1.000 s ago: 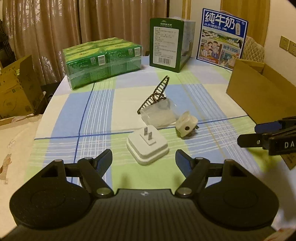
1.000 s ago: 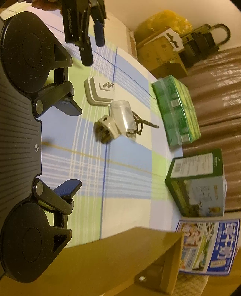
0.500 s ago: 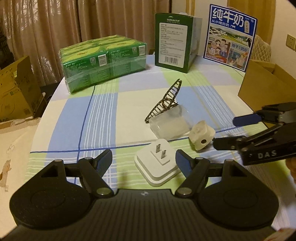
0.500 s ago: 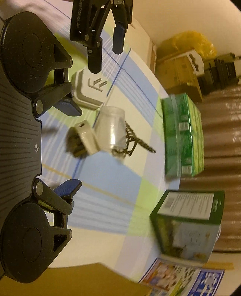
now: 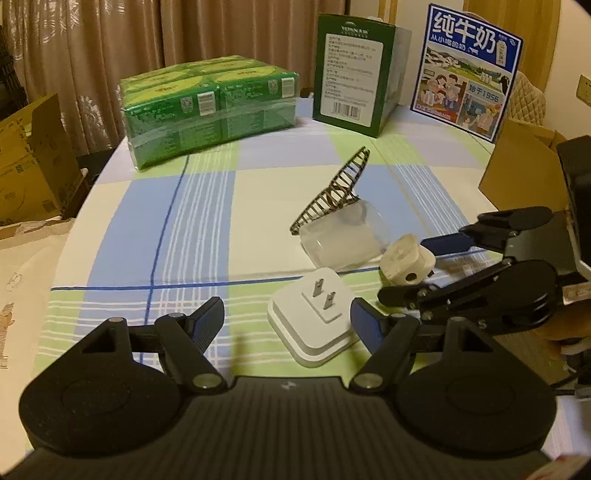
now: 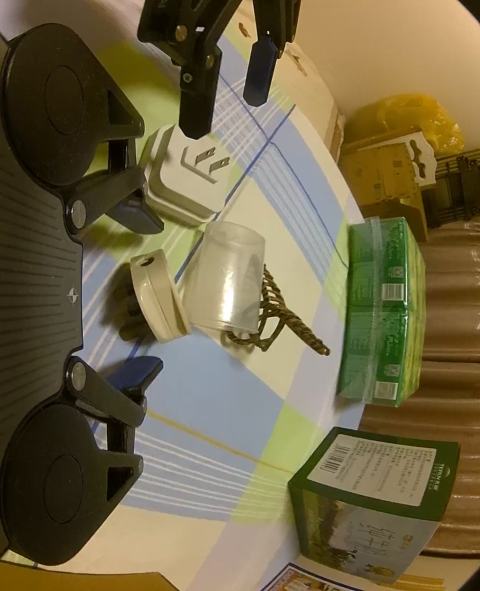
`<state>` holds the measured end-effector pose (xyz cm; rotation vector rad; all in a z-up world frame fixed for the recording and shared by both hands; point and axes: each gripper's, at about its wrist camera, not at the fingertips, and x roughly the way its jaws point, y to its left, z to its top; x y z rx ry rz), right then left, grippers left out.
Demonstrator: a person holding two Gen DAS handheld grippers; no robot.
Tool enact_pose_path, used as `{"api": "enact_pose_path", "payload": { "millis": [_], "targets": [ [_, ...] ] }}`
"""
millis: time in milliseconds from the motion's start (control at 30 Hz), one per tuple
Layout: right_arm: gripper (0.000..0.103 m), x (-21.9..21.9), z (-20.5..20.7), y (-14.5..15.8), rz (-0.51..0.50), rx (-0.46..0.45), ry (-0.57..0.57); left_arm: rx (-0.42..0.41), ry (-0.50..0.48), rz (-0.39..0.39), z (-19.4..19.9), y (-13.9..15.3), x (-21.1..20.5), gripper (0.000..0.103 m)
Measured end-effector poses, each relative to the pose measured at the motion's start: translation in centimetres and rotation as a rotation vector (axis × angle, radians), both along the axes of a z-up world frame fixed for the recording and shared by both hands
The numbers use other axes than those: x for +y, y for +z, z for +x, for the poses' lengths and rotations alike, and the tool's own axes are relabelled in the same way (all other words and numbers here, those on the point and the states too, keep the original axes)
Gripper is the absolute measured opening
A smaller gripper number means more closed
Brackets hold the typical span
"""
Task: Organize rigid objects
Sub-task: 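Grasp the beige plug with the right gripper while the left gripper approaches the white charger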
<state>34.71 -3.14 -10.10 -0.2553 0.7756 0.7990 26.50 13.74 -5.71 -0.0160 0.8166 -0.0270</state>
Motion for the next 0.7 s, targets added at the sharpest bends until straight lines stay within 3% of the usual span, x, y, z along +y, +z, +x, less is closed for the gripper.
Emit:
{"api": "enact_pose_path", "payload": {
  "millis": [33, 200, 367, 700],
  "targets": [
    [0.054, -0.1, 0.1, 0.0, 0.005, 0.000, 0.002, 0.003, -0.005, -0.002, 0.1, -0.1, -0.1, 0.072],
    [0.040, -0.5, 0.3, 0.3, 0.028, 0.028, -0.011, 0.013, -0.031, -0.021, 0.7, -0.9, -0.6, 0.072],
    [0.040, -1.0, 0.7, 1.0, 0.025, 0.052, -0.058, 0.015, -0.053, -0.030, 1.4, -1.6, -1.4, 0.072],
    [0.040, -2.7, 0.5, 1.7, -0.006, 0.089, -0.078, 0.012, -0.096, 0.030, 2.6, -3.2, -2.2, 0.072]
  ]
}}
